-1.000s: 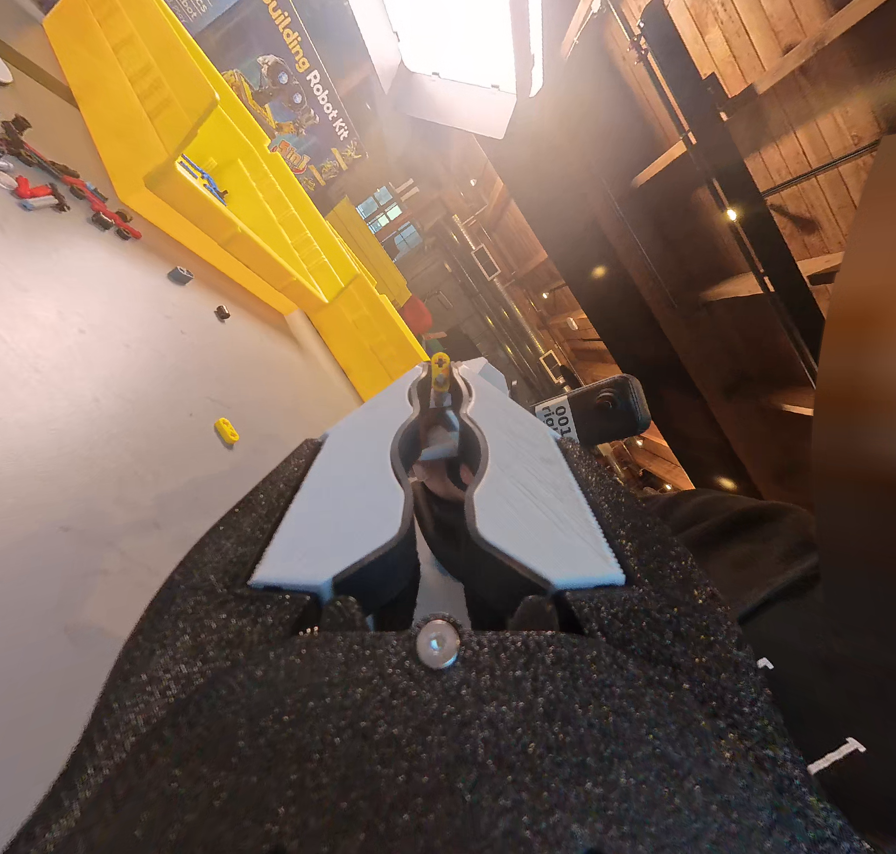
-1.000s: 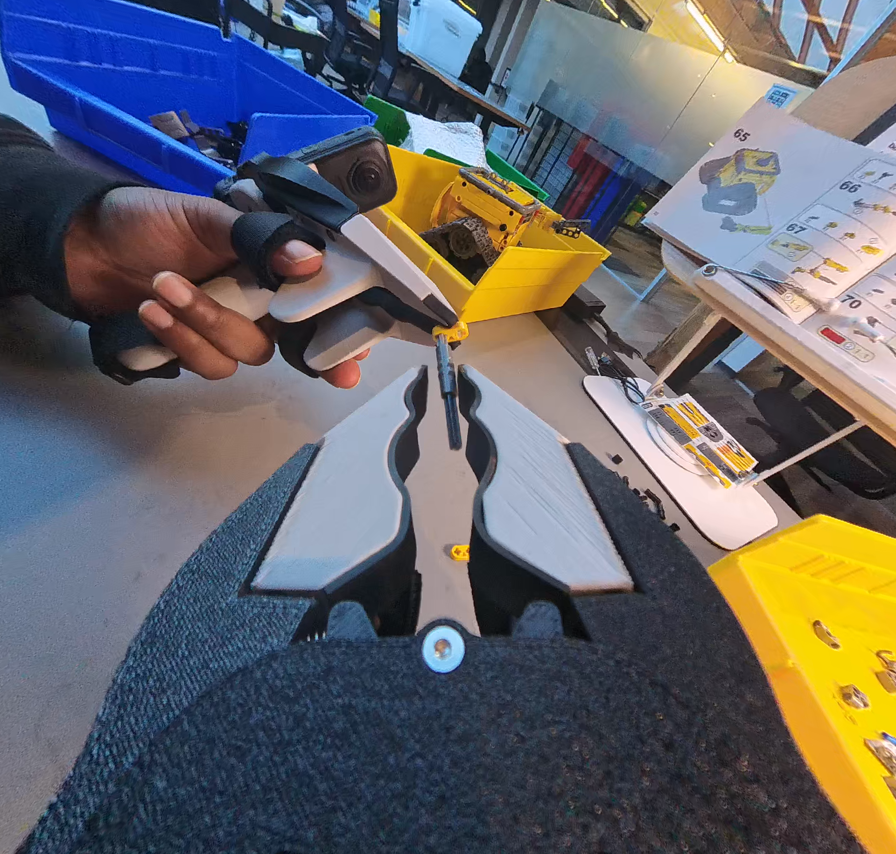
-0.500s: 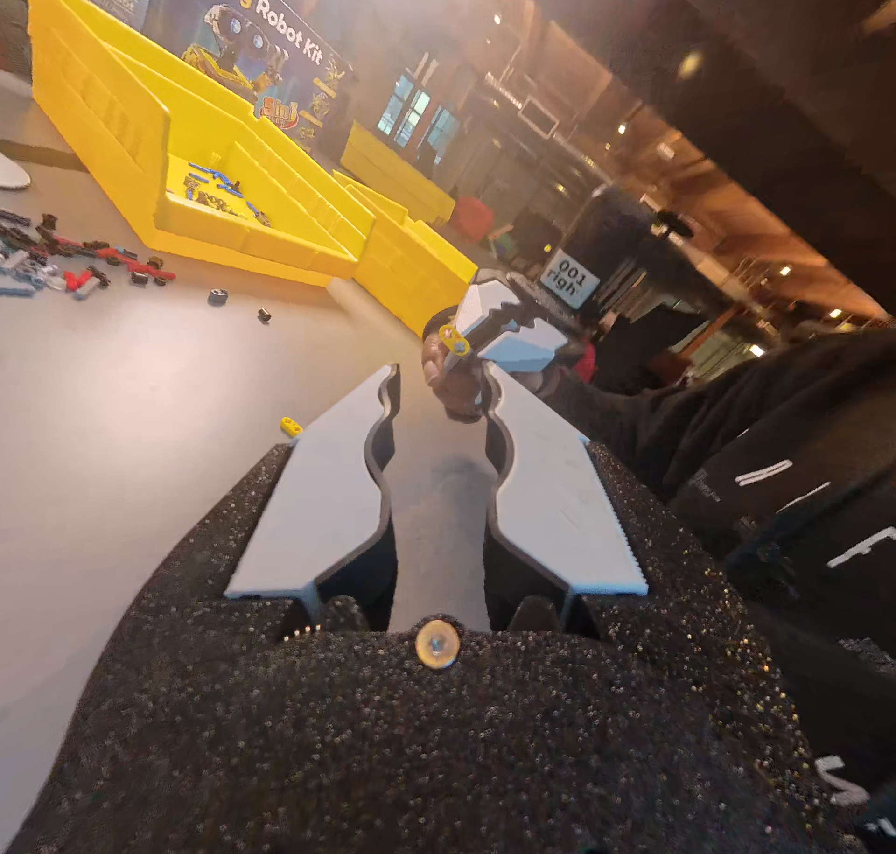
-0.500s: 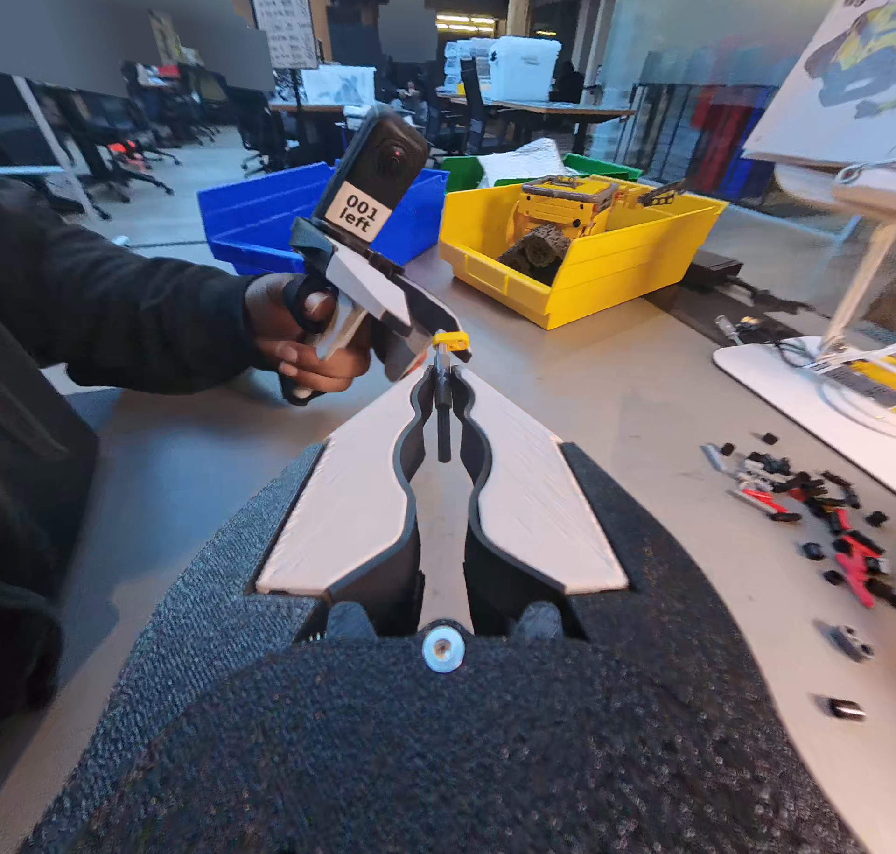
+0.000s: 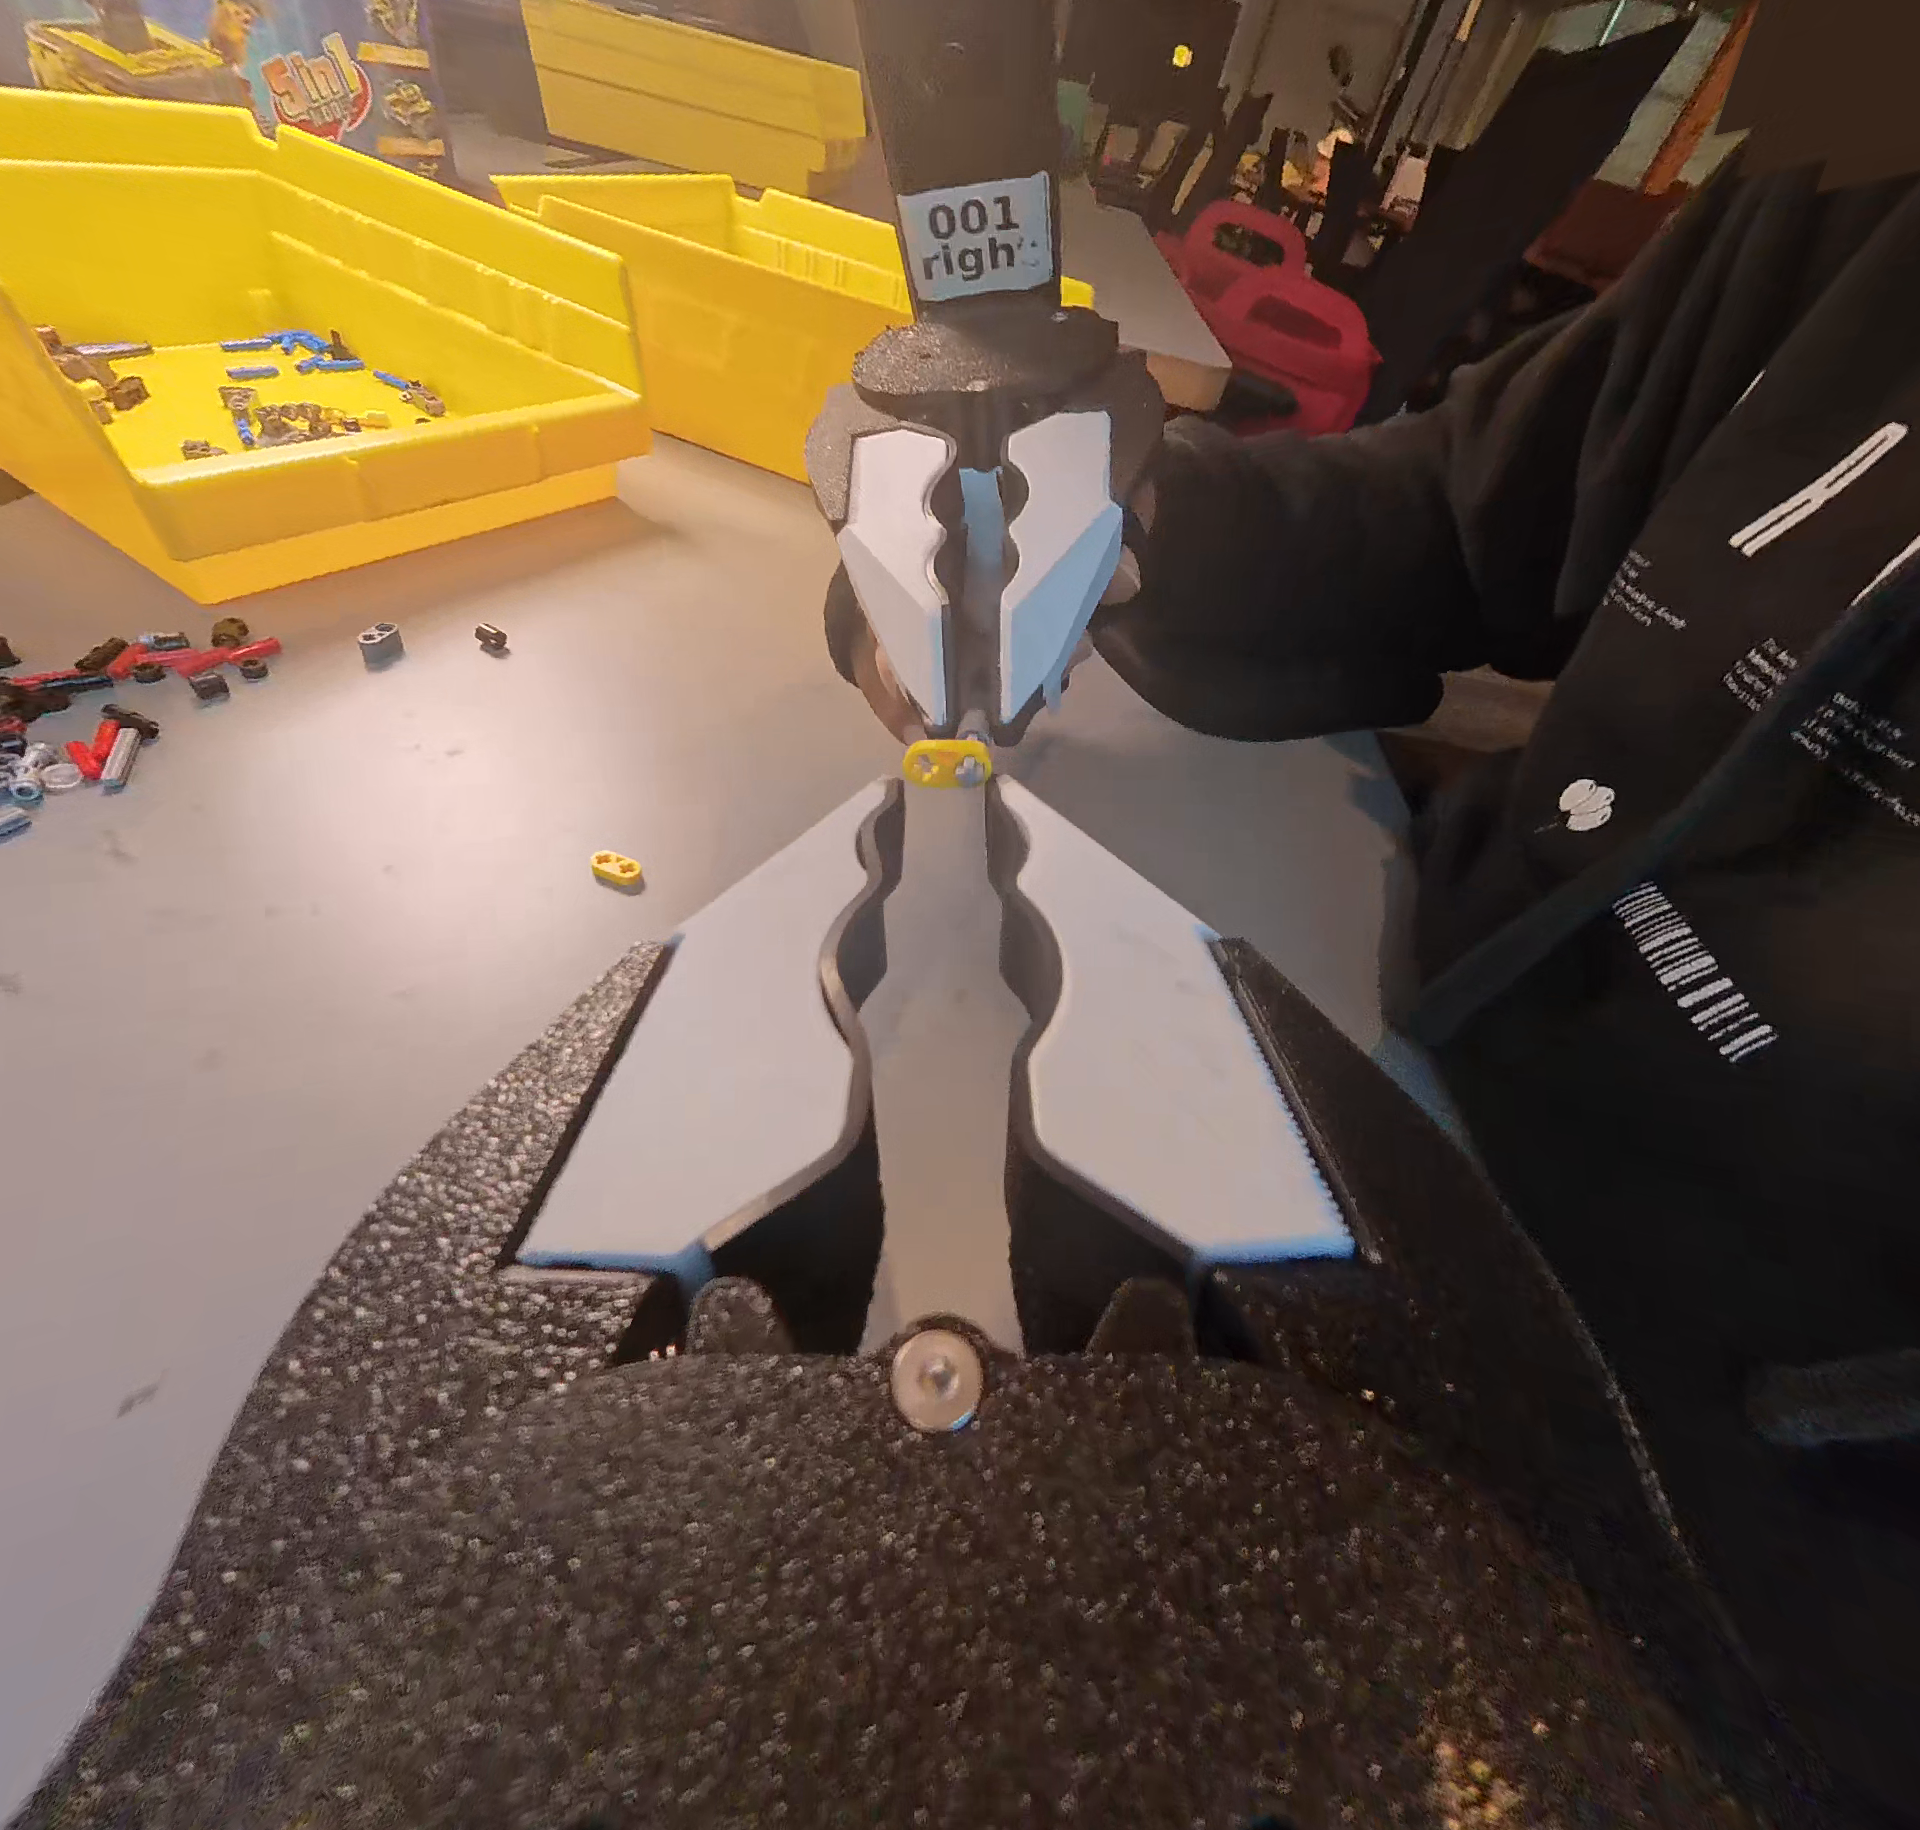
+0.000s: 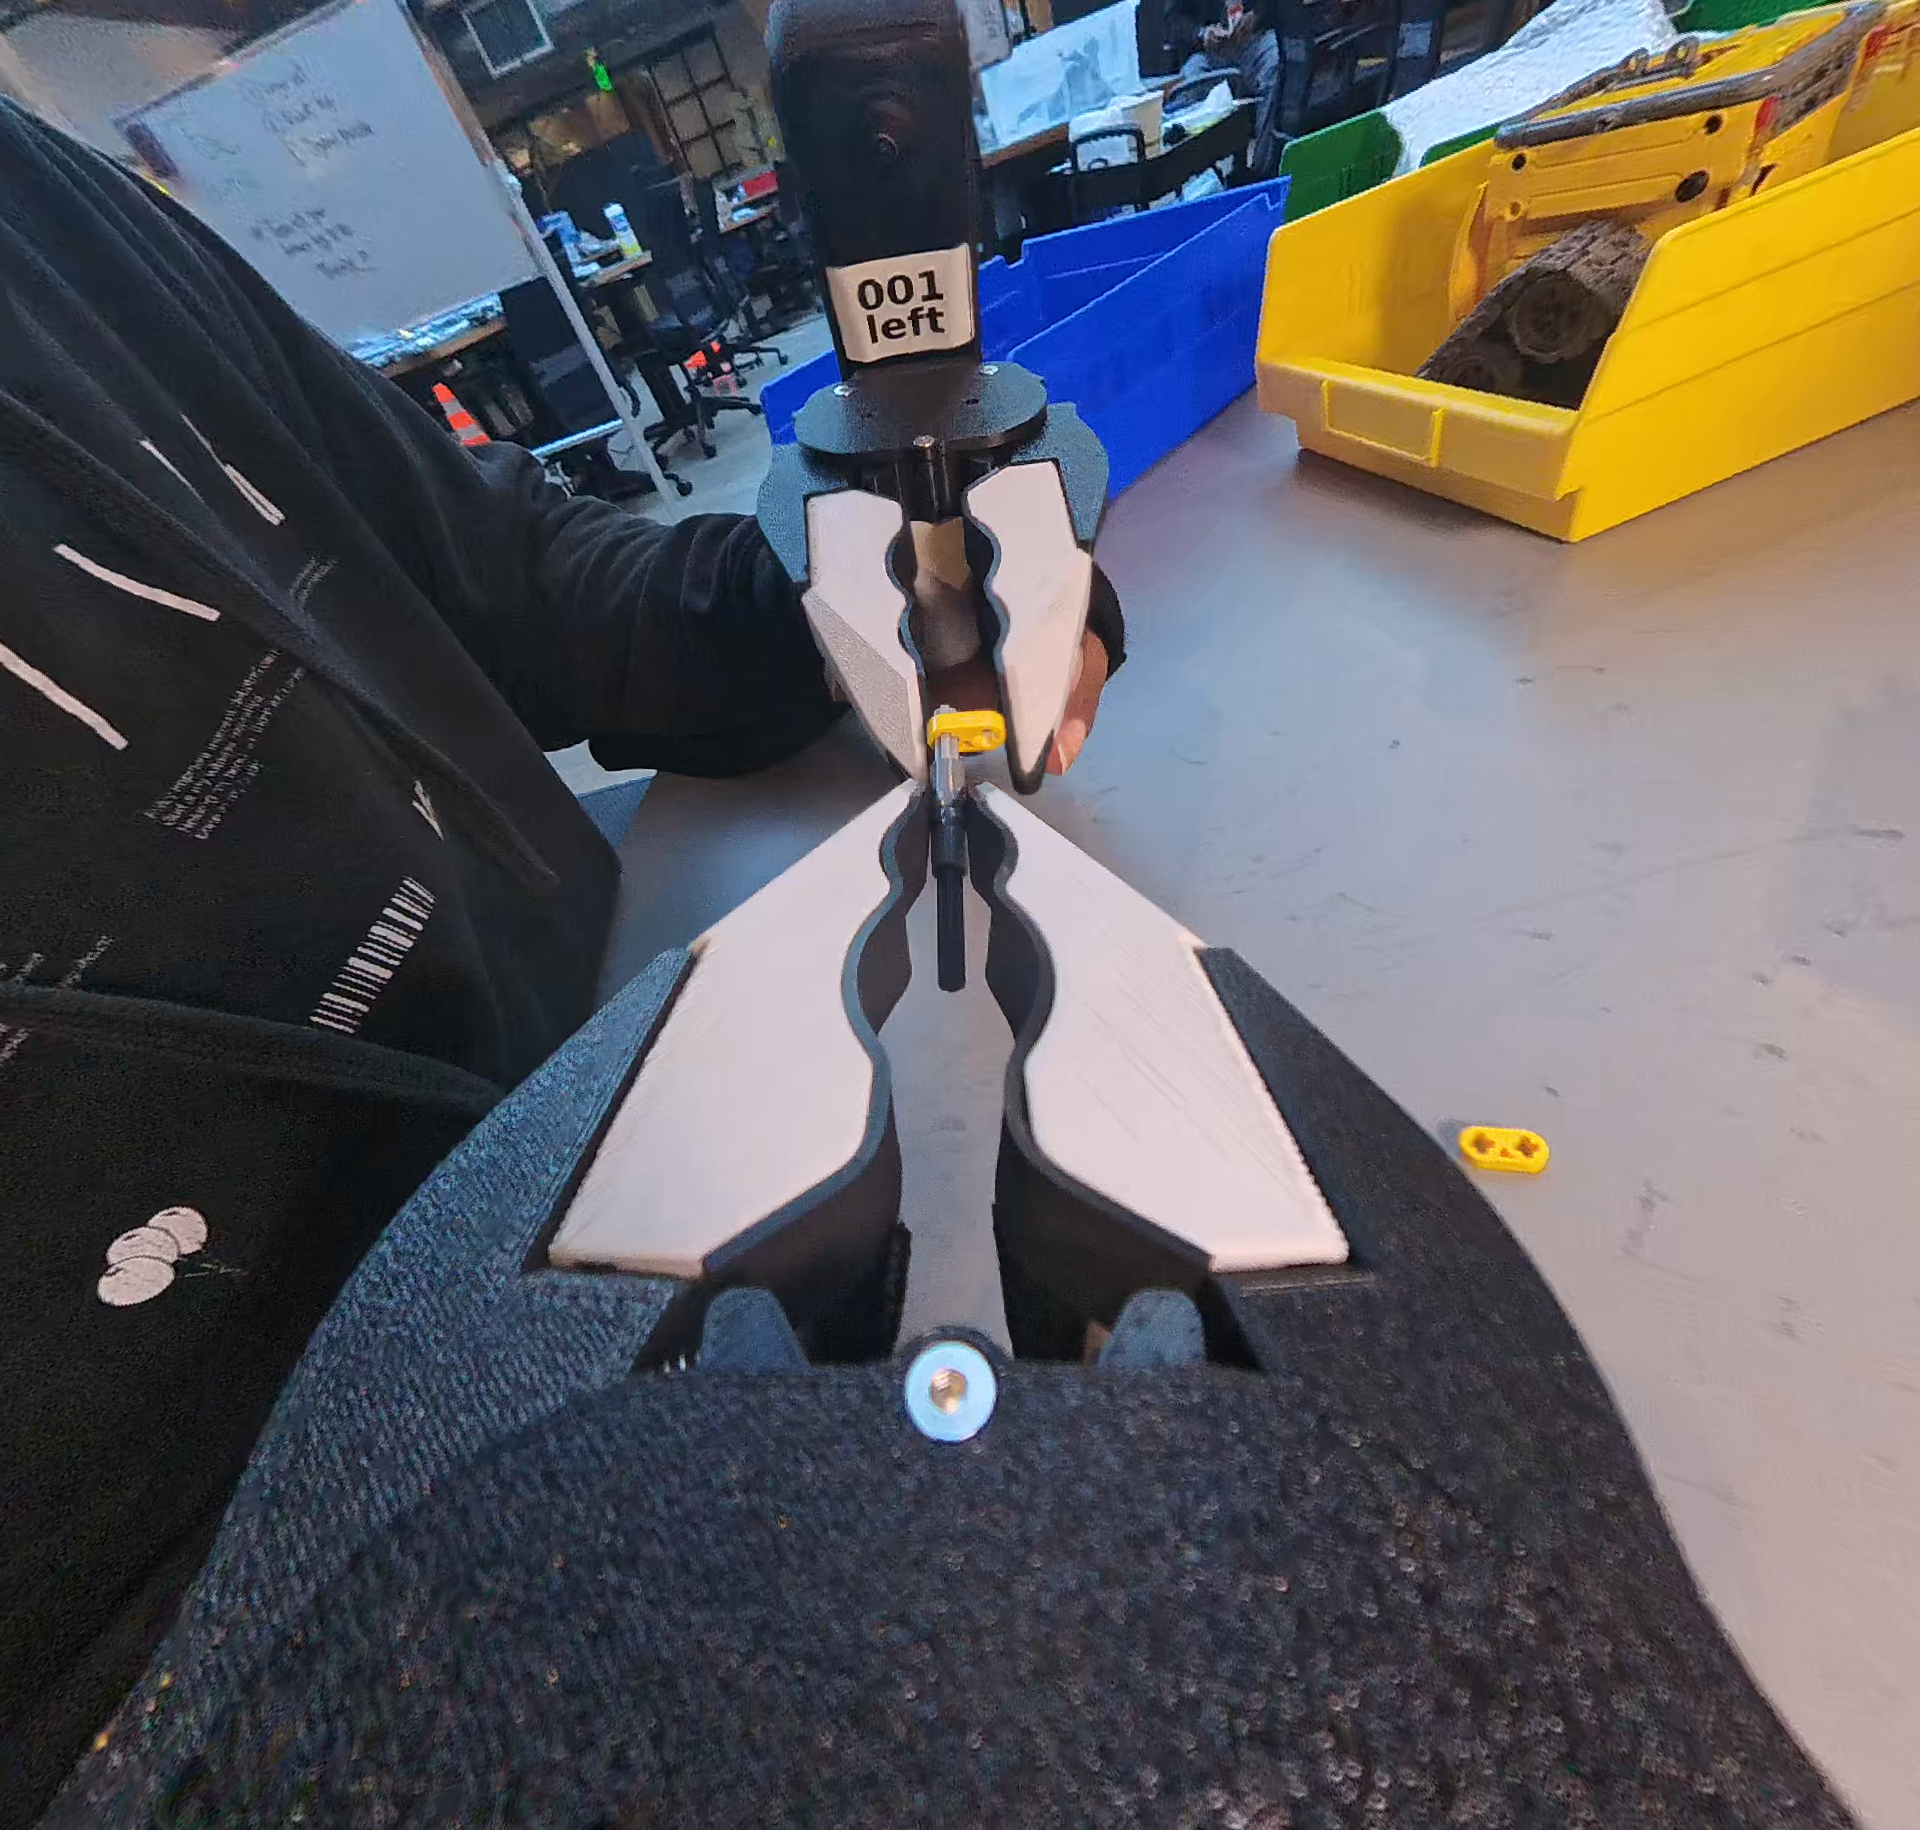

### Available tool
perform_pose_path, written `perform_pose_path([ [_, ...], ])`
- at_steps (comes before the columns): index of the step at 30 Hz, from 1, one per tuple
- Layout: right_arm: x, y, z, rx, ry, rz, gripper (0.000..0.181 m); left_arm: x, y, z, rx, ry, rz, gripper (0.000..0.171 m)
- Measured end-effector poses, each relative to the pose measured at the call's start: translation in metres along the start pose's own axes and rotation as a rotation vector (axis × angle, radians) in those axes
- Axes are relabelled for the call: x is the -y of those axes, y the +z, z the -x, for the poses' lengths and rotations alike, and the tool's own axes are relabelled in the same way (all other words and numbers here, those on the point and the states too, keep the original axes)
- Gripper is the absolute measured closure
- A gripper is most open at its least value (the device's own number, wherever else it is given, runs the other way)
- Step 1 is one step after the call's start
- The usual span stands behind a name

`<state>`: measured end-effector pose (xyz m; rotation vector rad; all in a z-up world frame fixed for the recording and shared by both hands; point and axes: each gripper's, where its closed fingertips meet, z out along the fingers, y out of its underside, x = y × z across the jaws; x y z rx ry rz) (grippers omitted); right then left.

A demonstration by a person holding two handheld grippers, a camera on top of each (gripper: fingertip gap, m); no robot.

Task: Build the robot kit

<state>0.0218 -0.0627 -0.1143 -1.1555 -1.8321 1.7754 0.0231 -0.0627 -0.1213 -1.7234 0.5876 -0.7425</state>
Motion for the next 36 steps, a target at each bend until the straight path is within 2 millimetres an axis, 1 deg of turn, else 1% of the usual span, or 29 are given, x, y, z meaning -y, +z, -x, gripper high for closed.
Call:
perform_pose_path([
  [1, 0.001, -0.001, 0.001, 0.01, 0.013, -0.006, 0.175, -0.001, 0.0, -0.001, -0.002, 0.016, 0.011, 0.159],
  [2, 0.001, -0.002, 0.001, 0.02, 0.03, -0.008, 0.175, -0.003, 0.0, -0.002, -0.005, 0.029, 0.021, 0.156],
  [6, -0.002, -0.006, 0.0, 0.041, 0.077, 0.001, 0.175, 0.002, -0.004, -0.003, 0.003, 0.058, 0.002, 0.135],
  [8, -0.004, -0.003, 0.002, 0.062, 0.094, 0.005, 0.175, 0.0, -0.004, -0.004, 0.0, 0.062, 0.013, 0.132],
  [9, -0.005, -0.001, 0.003, 0.069, 0.097, 0.014, 0.175, -0.003, -0.002, -0.004, -0.001, 0.068, 0.024, 0.134],
  [10, -0.008, 0.001, 0.005, 0.074, 0.095, 0.025, 0.175, -0.005, -0.001, -0.006, -0.007, 0.076, 0.035, 0.139],
  [12, -0.011, 0.003, 0.007, 0.086, 0.091, 0.041, 0.175, -0.008, 0.002, -0.011, -0.022, 0.093, 0.053, 0.155],
  [13, -0.012, 0.004, 0.007, 0.084, 0.088, 0.043, 0.175, -0.009, 0.002, -0.01, -0.015, 0.101, 0.058, 0.157],
  [19, -0.009, 0.002, 0.005, 0.074, 0.093, 0.028, 0.175, -0.01, 0.001, -0.007, 0.005, 0.116, 0.07, 0.157],
  [22, -0.008, 0.0, 0.003, 0.069, 0.096, 0.025, 0.175, -0.004, -0.002, -0.007, 0.015, 0.134, 0.043, 0.148],
  [23, -0.008, -0.001, 0.003, 0.07, 0.098, 0.022, 0.175, -0.003, -0.003, -0.008, 0.012, 0.135, 0.041, 0.148],
  [26, -0.009, 0.0, 0.003, 0.068, 0.091, 0.034, 0.175, -0.003, -0.003, -0.007, 0.01, 0.121, 0.04, 0.149],
  [29, -0.011, 0.002, 0.006, 0.073, 0.066, 0.043, 0.175, -0.007, -0.001, -0.007, -0.006, 0.071, 0.047, 0.15],
  [32, -0.012, 0.003, 0.007, 0.063, 0.029, 0.048, 0.175, -0.005, 0.0, -0.009, -0.038, 0.027, 0.022, 0.154],
  [36, -0.01, 0.002, 0.007, 0.047, -0.027, 0.041, 0.175, -0.004, 0.001, -0.01, -0.044, 0.023, 0.02, 0.157],
])
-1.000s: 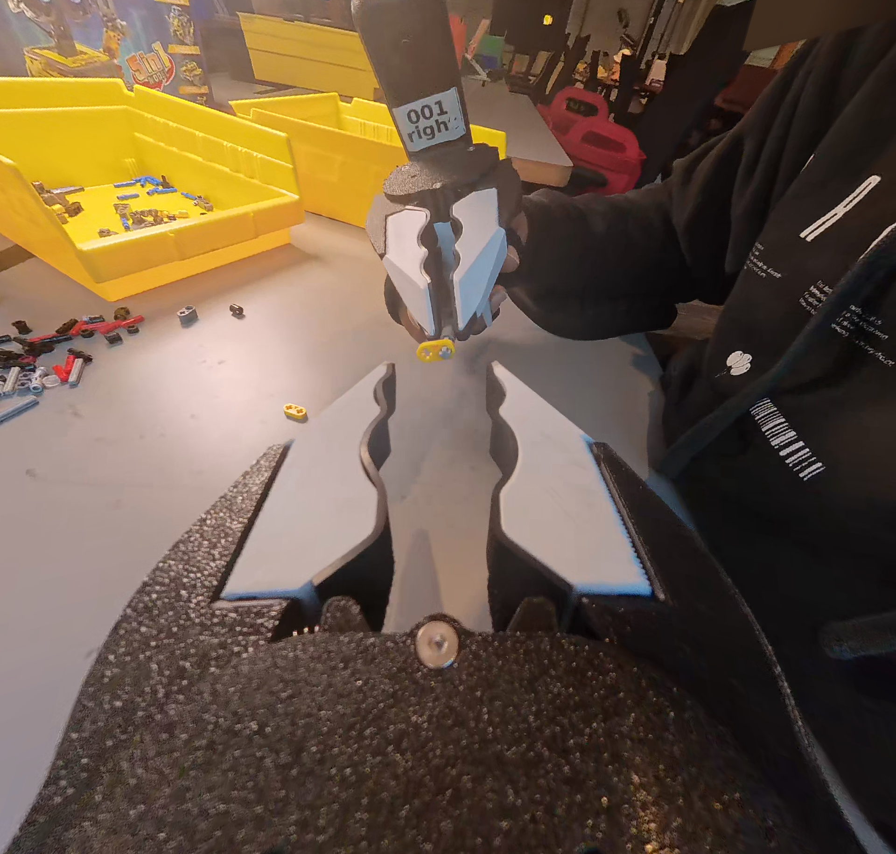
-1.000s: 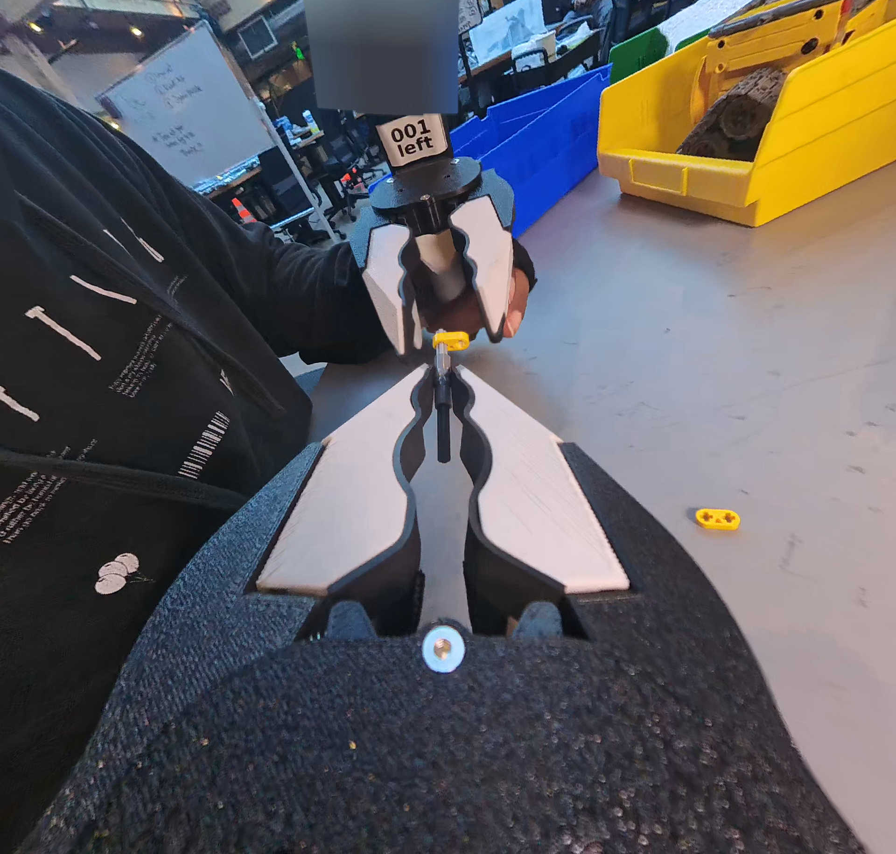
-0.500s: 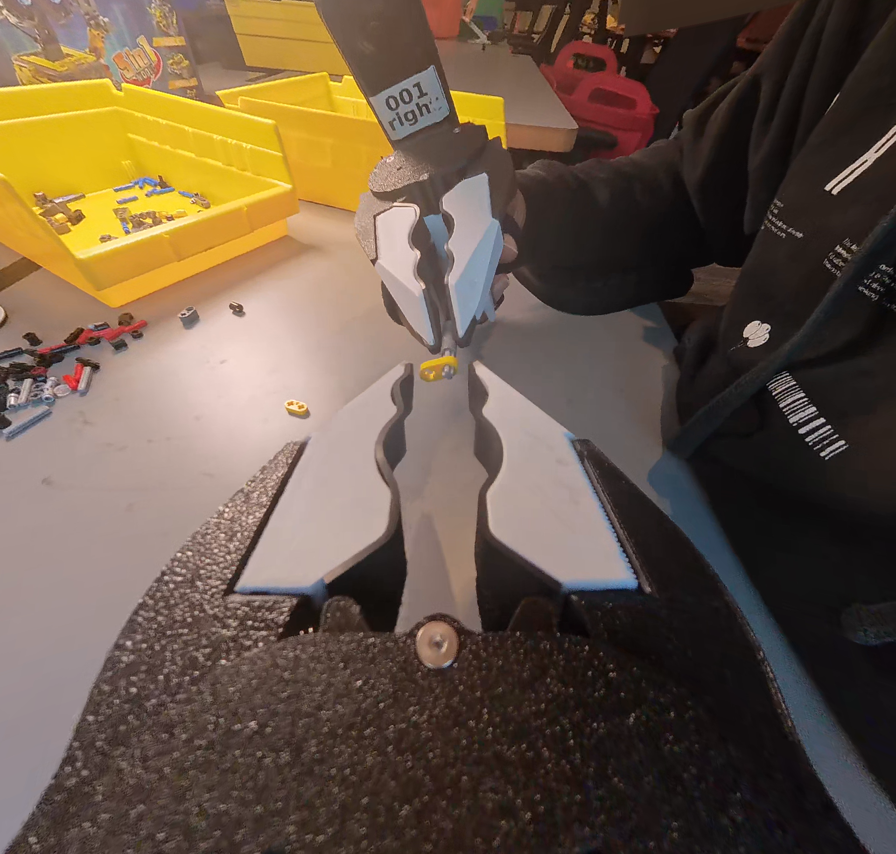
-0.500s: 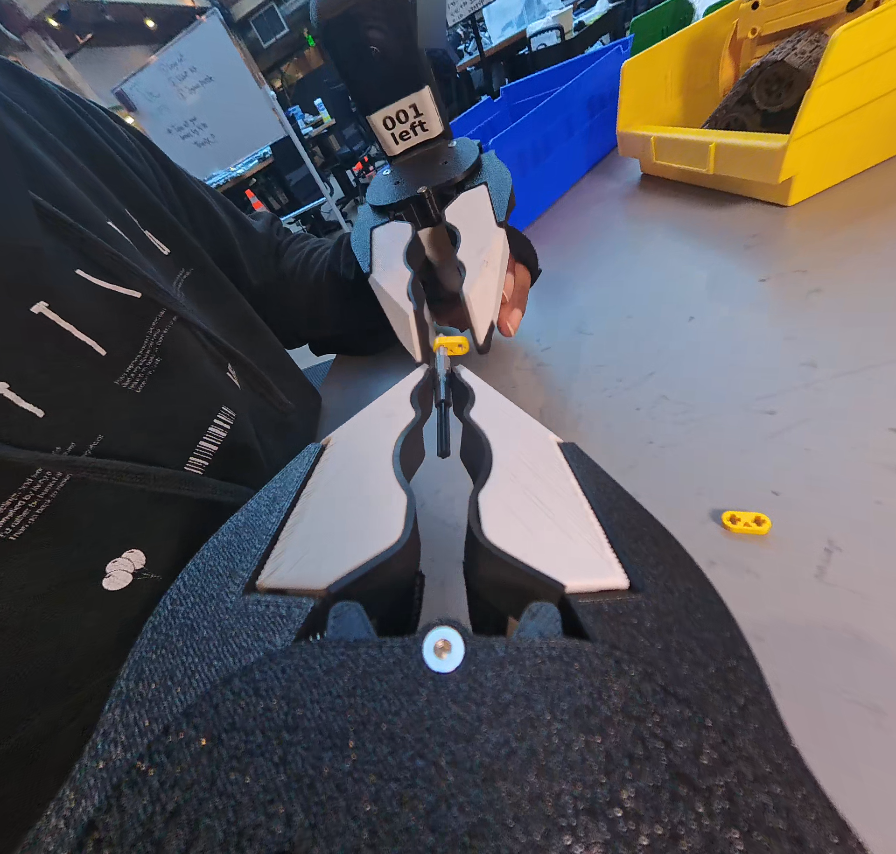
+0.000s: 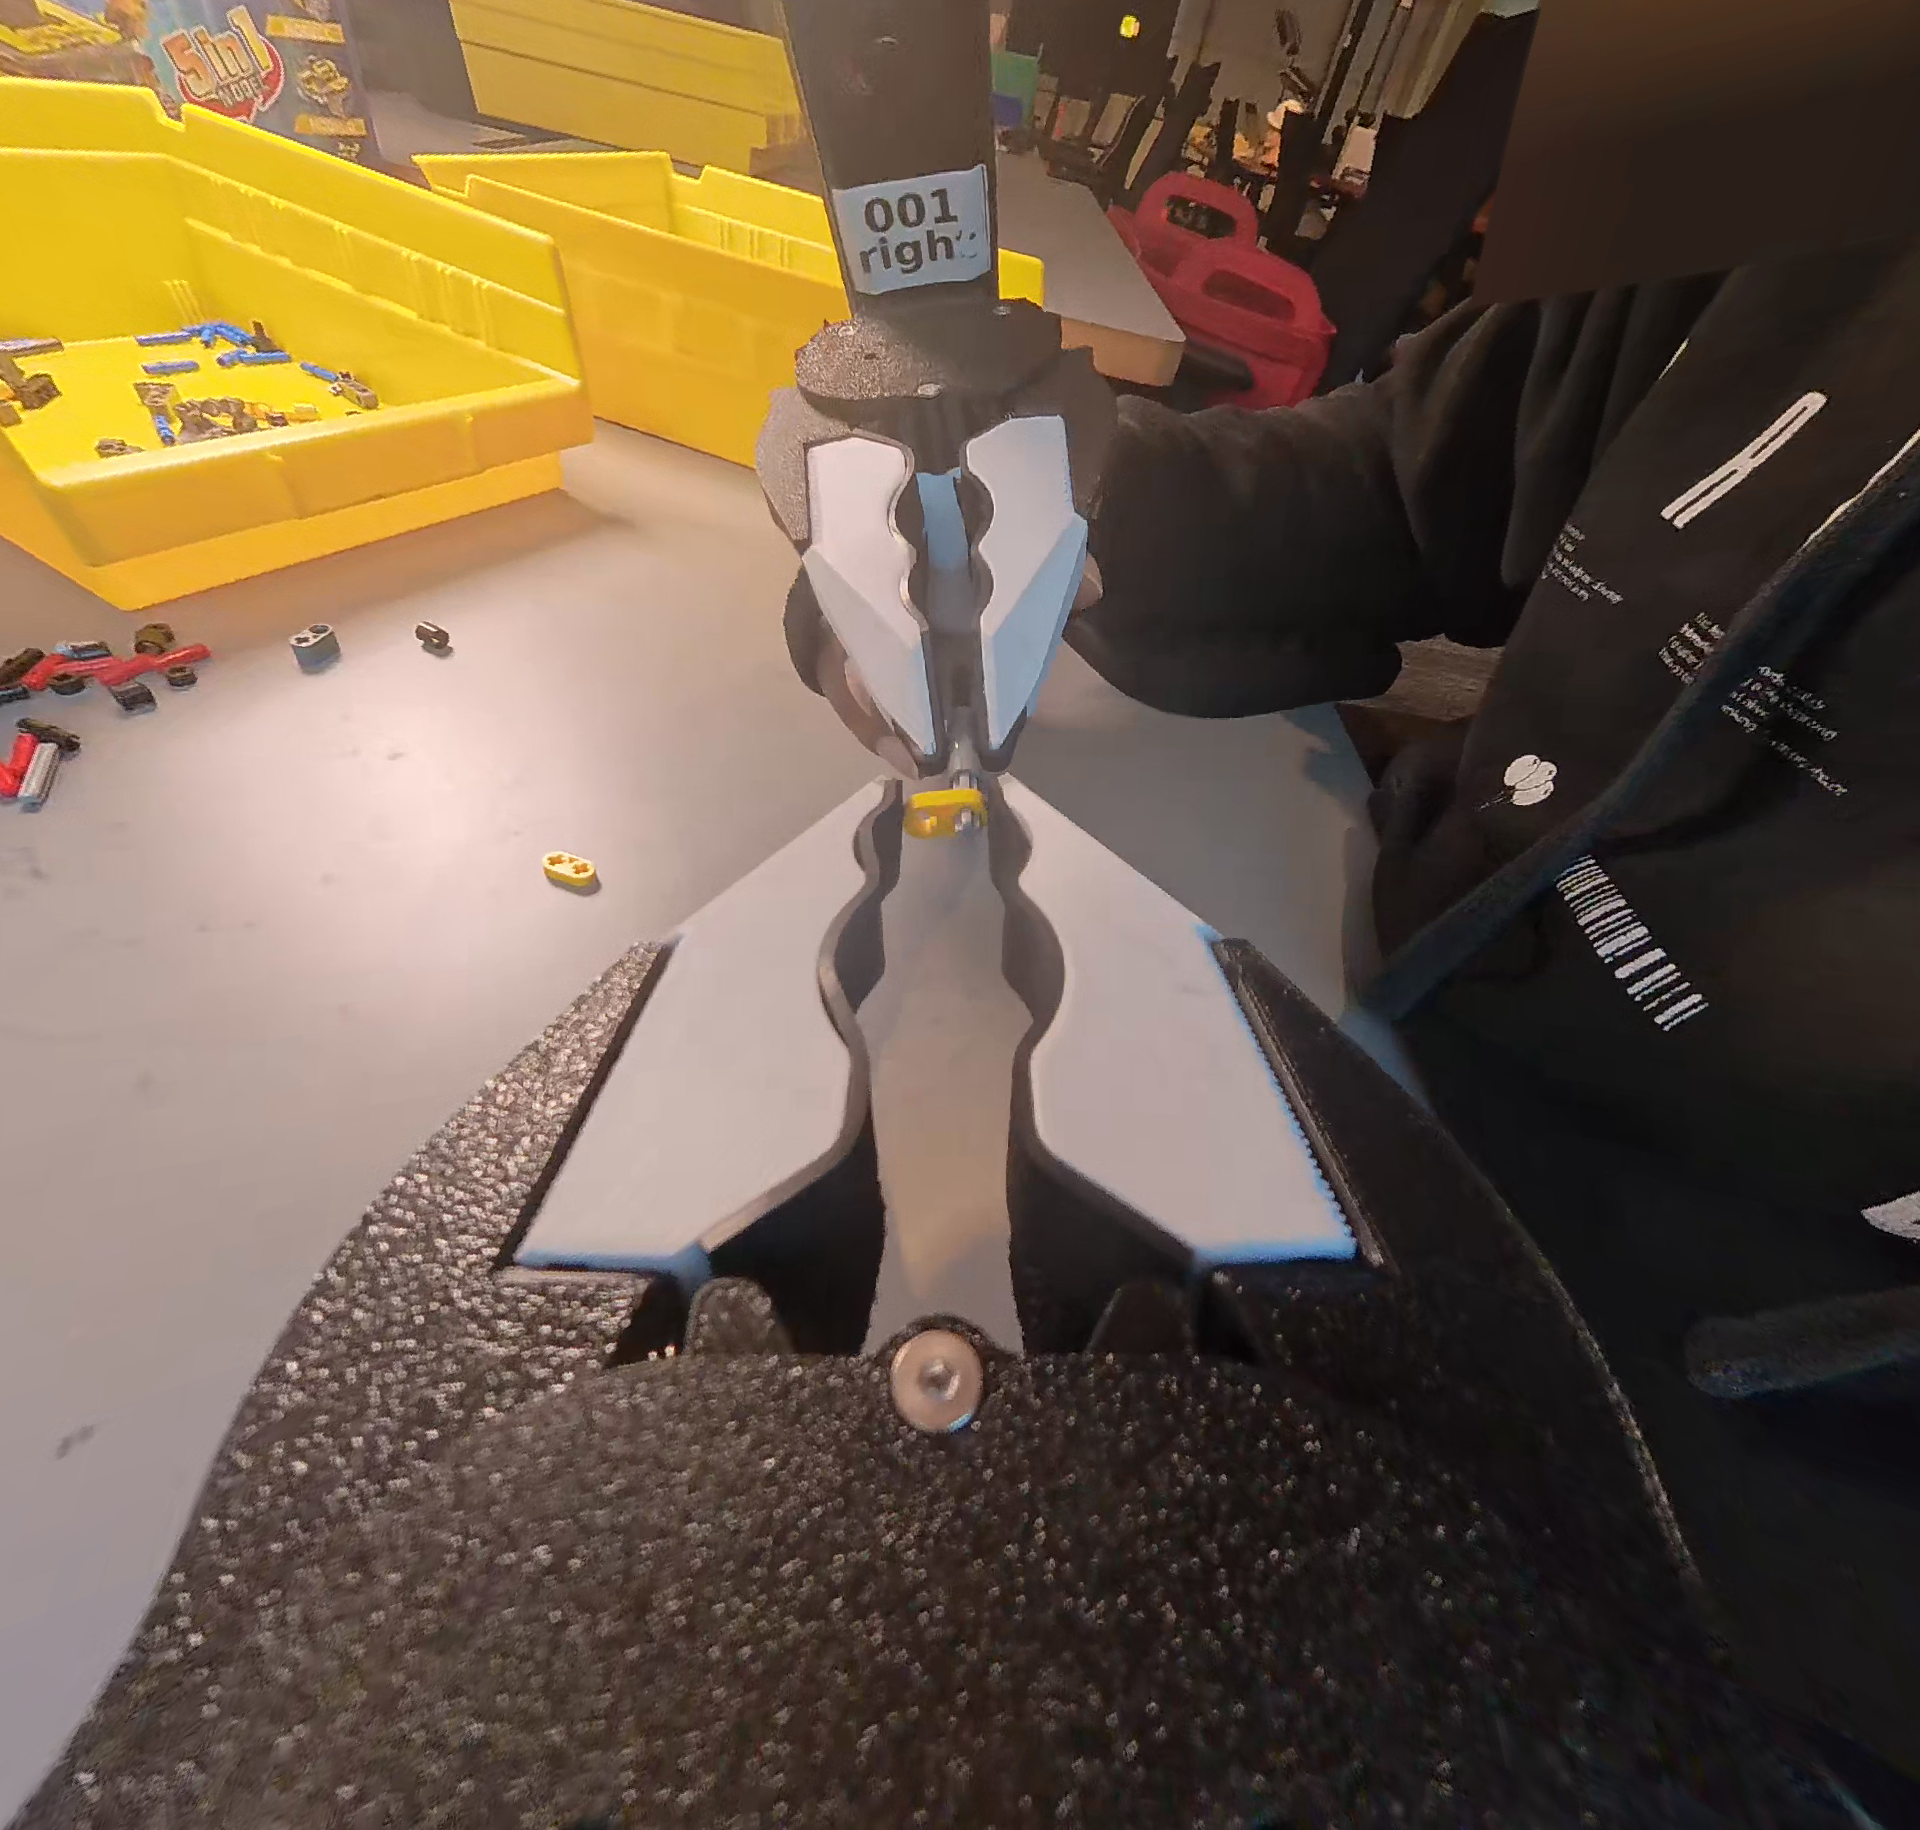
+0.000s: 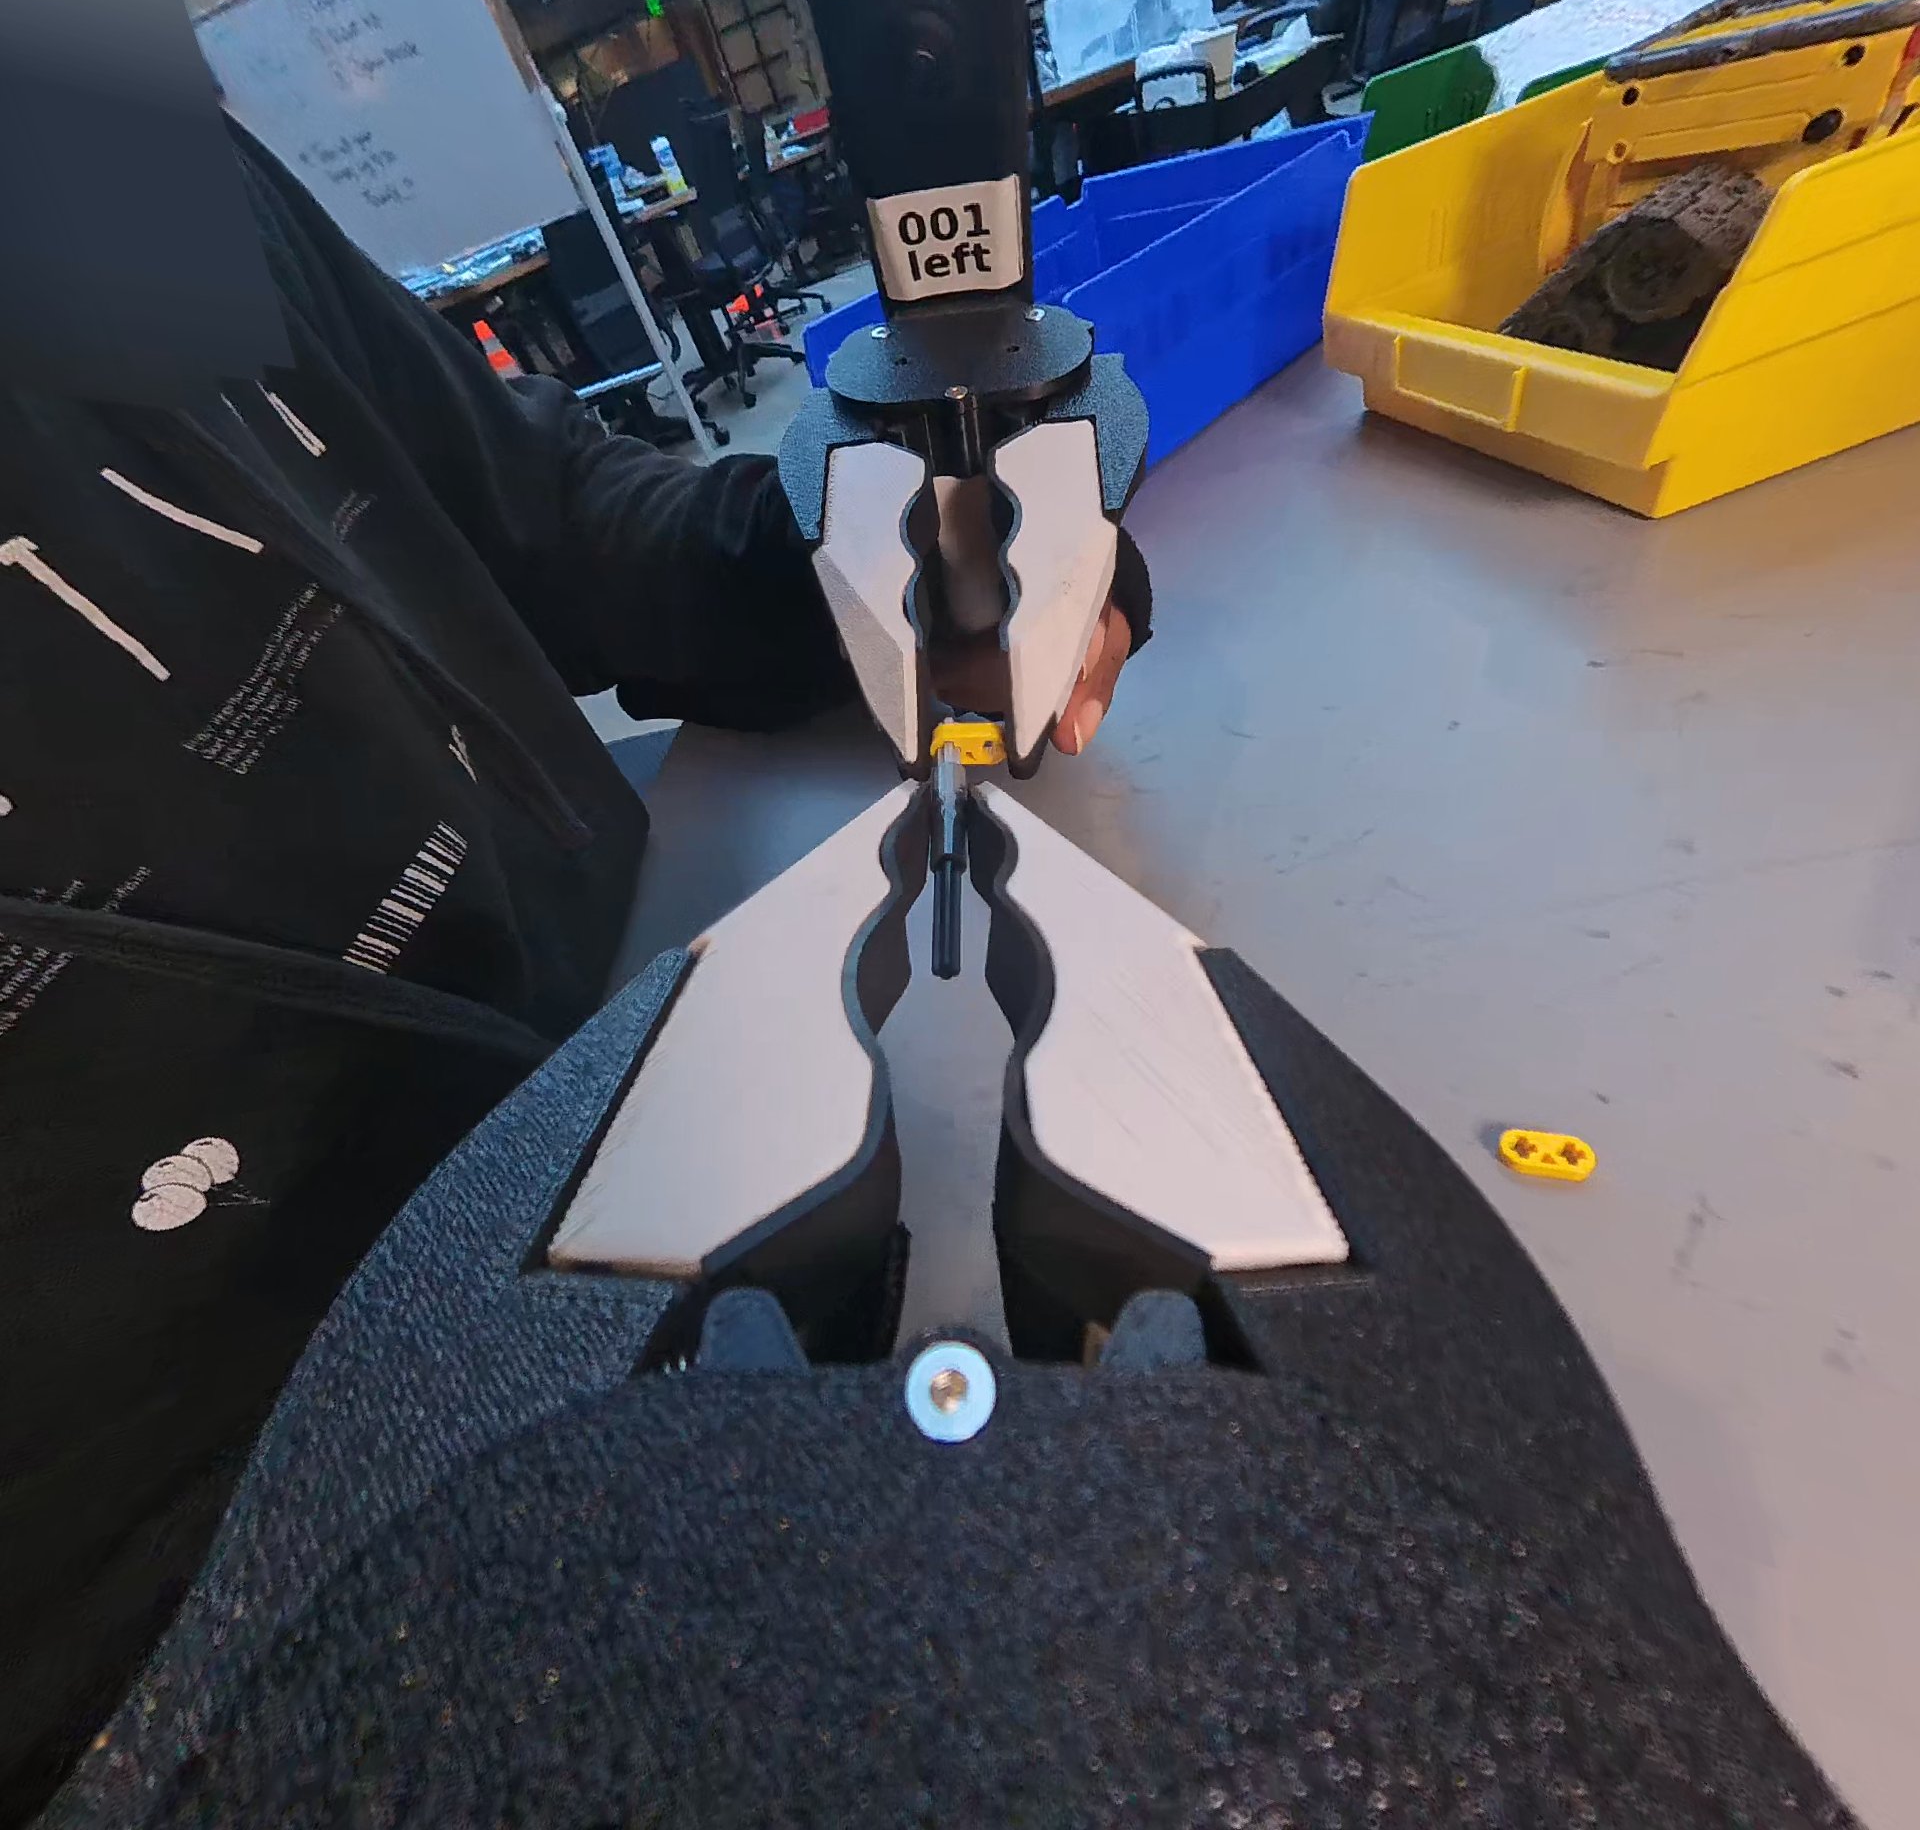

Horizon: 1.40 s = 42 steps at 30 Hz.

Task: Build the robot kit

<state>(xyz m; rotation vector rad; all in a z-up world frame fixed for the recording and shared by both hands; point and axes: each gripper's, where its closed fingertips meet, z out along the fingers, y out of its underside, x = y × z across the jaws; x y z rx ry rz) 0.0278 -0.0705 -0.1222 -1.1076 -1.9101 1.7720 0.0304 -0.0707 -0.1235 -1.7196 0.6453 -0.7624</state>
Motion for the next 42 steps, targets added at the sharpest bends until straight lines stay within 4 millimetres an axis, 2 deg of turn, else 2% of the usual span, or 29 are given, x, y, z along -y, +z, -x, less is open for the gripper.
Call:
perform_pose_path([
  [6, 0.006, -0.001, 0.002, -0.033, -0.09, -0.019, 0.175, 0.005, -0.002, 0.001, 0.001, -0.009, -0.027, 0.153],
  [10, 0.006, -0.001, 0.003, -0.04, -0.121, -0.014, 0.175, 0.005, -0.002, -0.002, -0.022, -0.021, -0.029, 0.156],
  [17, 0.016, -0.006, 0.005, -0.043, -0.135, -0.072, 0.17, 0.017, -0.007, -0.002, 0.017, 0.057, -0.079, 0.157],
  [21, 0.019, -0.006, 0.005, -0.056, -0.15, -0.08, 0.174, 0.022, -0.01, -0.002, 0.024, 0.073, -0.099, 0.157],
  [33, 0.027, -0.005, 0.007, -0.088, -0.183, -0.121, 0.176, 0.025, -0.011, -0.003, 0.029, 0.067, -0.12, 0.157],
  [40, 0.02, 0.002, 0.008, -0.093, -0.211, -0.088, 0.176, 0.017, -0.006, -0.005, 0.042, 0.105, -0.059, 0.157],
  [42, 0.024, 0.001, 0.008, -0.092, -0.195, -0.114, 0.176, 0.018, -0.007, -0.004, 0.043, 0.094, -0.073, 0.157],
])
